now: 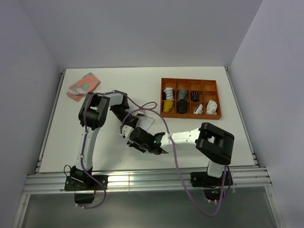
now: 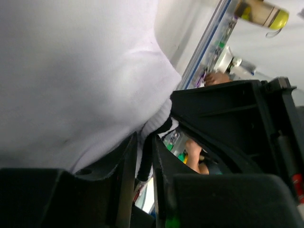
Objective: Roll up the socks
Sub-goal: Roll the sock at the center of the board.
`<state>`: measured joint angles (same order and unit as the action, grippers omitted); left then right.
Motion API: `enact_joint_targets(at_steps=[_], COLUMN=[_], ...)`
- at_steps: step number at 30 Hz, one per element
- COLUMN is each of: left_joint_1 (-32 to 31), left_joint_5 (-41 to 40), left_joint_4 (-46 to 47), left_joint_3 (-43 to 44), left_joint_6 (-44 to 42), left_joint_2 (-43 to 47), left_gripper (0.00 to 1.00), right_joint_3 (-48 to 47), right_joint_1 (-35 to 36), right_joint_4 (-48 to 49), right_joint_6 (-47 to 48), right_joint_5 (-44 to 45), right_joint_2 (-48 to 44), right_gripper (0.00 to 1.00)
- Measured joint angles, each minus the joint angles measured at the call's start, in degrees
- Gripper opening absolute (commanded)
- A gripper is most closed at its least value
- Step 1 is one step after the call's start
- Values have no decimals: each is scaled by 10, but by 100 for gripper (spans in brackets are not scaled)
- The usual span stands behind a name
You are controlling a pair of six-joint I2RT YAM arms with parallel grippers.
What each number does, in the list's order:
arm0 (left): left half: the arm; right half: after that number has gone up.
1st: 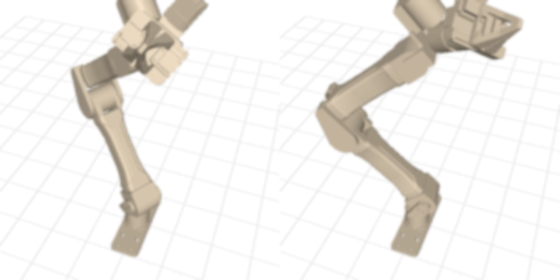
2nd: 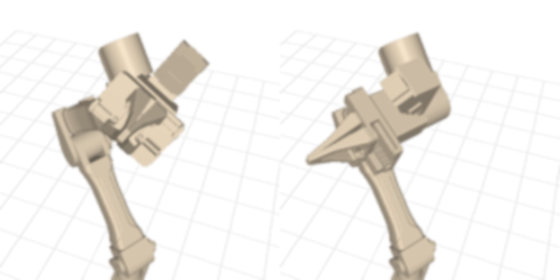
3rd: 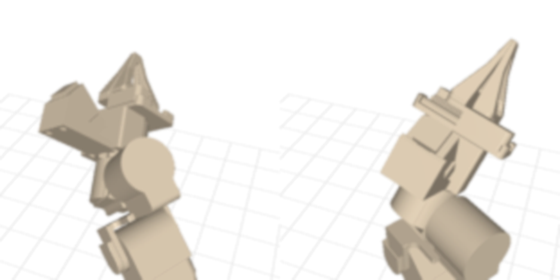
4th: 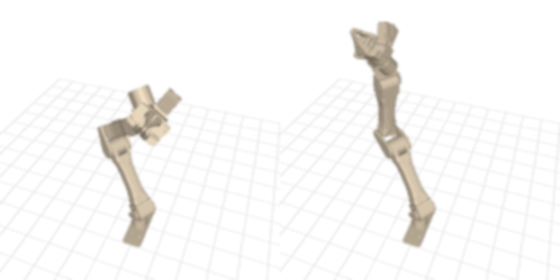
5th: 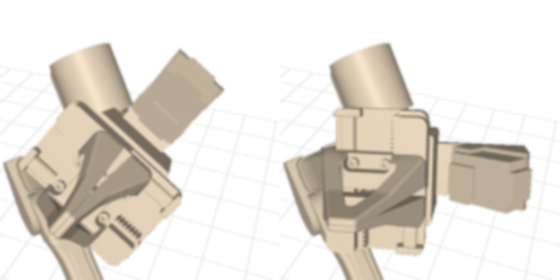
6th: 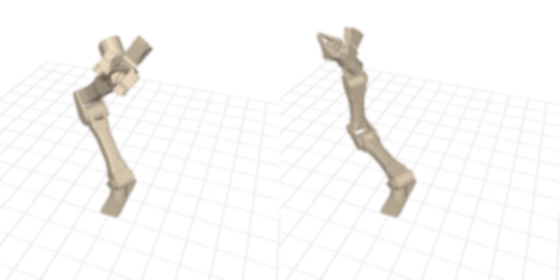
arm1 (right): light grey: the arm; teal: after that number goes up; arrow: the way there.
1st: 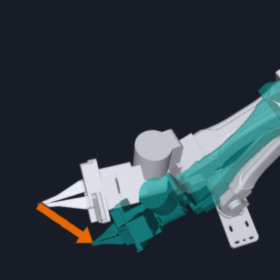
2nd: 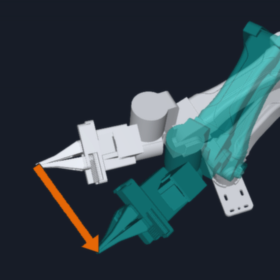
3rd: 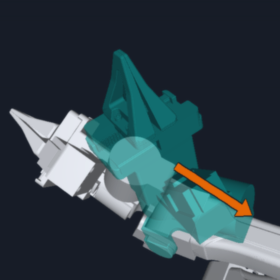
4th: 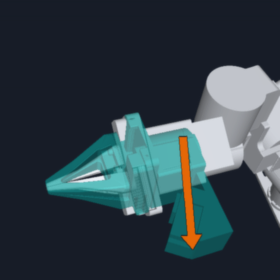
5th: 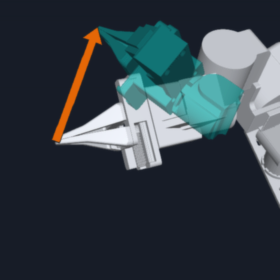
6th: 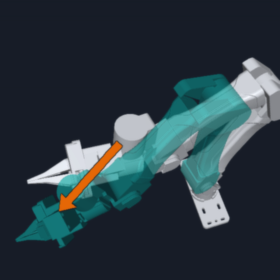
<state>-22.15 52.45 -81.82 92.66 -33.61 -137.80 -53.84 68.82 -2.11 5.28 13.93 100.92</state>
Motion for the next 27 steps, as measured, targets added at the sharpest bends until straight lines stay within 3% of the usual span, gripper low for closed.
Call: enact_joint_targets(at_steps=[6, 13, 23, 27], left_joint_1=[33, 70, 154, 176], left_joint_5=[17, 1, -70, -114], left_joint_4=[69, 230, 432, 491], left_joint_3=[-14, -96, -222, -274], left_joint_6=[29, 94, 164, 155], left_joint_2=[30, 148, 324, 379], left_gripper=[27, 22, 21, 27], right_joint_3=[11, -18, -137, -209], right_joint_1=[-62, -111, -193, -225], right_joint_4=[8, -23, -136, -203], right_joint_6=[-38, -64, -88, -83], right_joint_5=[-123, -250, -446, -530], right_joint_2=[-16, 0, 90, 150], right_gripper=[5, 6, 8, 11])
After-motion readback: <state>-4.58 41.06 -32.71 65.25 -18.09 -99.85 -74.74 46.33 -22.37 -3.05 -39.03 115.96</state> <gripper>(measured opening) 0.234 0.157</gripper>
